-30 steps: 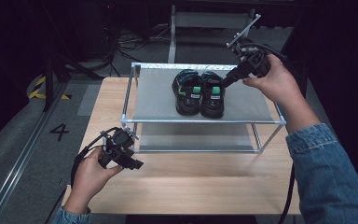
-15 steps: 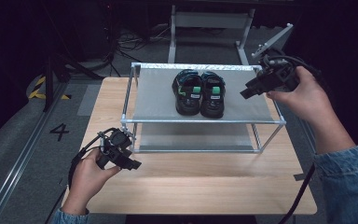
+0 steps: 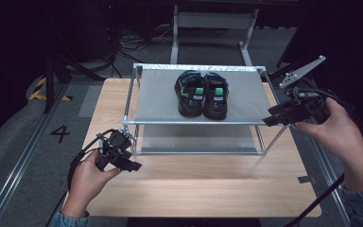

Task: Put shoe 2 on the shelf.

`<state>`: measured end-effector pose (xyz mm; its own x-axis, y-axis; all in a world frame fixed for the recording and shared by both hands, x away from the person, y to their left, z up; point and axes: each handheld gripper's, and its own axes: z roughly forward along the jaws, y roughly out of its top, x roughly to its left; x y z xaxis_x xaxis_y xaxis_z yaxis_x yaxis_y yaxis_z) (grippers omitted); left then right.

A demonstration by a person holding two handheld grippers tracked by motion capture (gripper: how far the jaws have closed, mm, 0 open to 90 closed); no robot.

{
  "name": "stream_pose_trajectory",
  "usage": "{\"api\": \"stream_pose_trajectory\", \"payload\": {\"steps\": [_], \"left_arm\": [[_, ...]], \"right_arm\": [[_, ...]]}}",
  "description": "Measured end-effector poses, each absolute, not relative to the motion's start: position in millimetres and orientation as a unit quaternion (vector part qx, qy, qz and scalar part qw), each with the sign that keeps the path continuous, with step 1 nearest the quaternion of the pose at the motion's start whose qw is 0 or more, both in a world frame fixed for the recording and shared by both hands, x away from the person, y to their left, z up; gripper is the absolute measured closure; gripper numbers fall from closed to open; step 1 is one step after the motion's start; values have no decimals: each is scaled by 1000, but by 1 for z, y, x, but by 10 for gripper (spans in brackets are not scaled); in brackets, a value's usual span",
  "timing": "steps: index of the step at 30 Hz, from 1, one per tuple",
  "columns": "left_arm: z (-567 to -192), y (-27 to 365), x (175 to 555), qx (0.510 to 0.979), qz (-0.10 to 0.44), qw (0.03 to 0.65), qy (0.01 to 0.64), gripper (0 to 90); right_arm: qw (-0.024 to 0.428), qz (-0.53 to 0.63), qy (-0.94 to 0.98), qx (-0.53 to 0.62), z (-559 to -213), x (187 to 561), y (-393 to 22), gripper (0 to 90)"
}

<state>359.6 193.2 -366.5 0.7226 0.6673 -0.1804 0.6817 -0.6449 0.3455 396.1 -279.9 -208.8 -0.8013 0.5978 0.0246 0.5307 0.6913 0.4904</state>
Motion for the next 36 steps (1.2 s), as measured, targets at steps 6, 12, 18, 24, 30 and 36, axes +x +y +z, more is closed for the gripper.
{"api": "stream_pose_trajectory", "payload": {"steps": [6, 12, 18, 24, 30, 36], "left_arm": [[-367, 193, 361, 906, -21, 200, 373, 398], [-366, 197, 360, 904, -19, 201, 378, 396], [-367, 199, 360, 901, -20, 203, 383, 391], [-369, 201, 361, 899, -20, 201, 388, 391], [-373, 205, 362, 897, -5, 186, 401, 388], [-379, 212, 365, 893, -2, 177, 415, 388]], "right_arm": [[62, 248, 913, 316, -230, 379, -298, 506], [56, 247, 910, 329, -254, 372, -309, 502], [37, 265, 899, 348, -292, 367, -324, 492], [31, 264, 894, 362, -325, 365, -333, 492], [31, 282, 886, 368, -349, 362, -344, 488], [35, 275, 878, 391, -369, 365, -352, 474]]}}
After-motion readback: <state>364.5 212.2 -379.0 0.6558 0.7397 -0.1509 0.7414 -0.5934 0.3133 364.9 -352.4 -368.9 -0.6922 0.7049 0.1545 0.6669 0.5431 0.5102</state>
